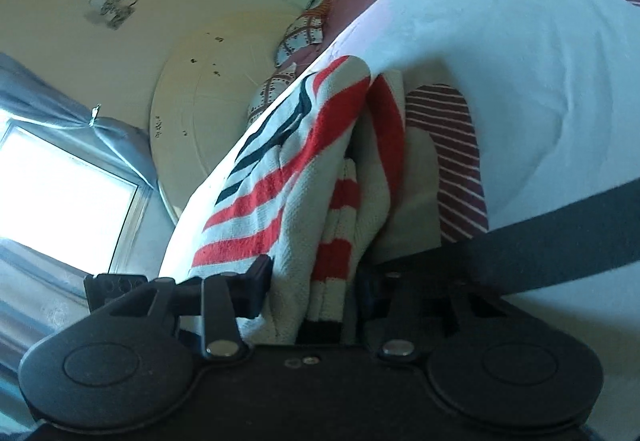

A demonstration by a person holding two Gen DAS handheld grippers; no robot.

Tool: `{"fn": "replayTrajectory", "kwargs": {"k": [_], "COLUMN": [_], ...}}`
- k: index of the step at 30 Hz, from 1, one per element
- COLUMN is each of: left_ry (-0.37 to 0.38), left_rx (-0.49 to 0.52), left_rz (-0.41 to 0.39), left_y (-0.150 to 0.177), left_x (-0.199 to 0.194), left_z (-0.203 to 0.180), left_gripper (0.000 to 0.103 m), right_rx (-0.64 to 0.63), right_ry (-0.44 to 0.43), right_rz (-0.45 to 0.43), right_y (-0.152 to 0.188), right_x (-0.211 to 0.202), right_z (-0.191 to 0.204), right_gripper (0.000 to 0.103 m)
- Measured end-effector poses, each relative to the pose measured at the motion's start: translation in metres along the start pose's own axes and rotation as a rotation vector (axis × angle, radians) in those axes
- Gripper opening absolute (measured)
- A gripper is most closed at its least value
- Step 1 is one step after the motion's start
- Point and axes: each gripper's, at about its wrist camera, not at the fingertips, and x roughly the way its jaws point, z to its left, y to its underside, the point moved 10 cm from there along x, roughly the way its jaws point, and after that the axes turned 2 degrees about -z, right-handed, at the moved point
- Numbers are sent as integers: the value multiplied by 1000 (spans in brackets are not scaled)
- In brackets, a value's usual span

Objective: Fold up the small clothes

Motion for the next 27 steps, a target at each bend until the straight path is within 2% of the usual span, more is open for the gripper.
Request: {"fn": "replayTrajectory", "kwargs": {"k": [3, 6, 8, 13, 20, 27], "left_ry": [-25, -105, -148, -193, -172, -120], "left_rx": [21, 103, 140, 157, 204, 239], "left_rz": [-11, -19, -23, -48, -94, -108], "left_y": [0, 1, 1, -1, -2, -7], "left_x": [3, 11, 13, 9, -5, -41], "left_z": [-4, -14, -18, -23, -39, -56], "left_gripper": [71, 70, 65, 59, 53, 53], "right_rx": [-40, -69, -84, -134, -189, -255], "right_ry": [-2, 10, 16, 73, 93, 170], "right_rz": [0, -14, -27, -36, -75, -92], "right_y": [1, 1, 3, 5, 3, 16], "right_x": [-1, -1, -1, -1, -12, -21], "right_z": [2, 5, 6, 12, 44, 85], "right_gripper": [42, 39, 39, 37, 33, 33]}}
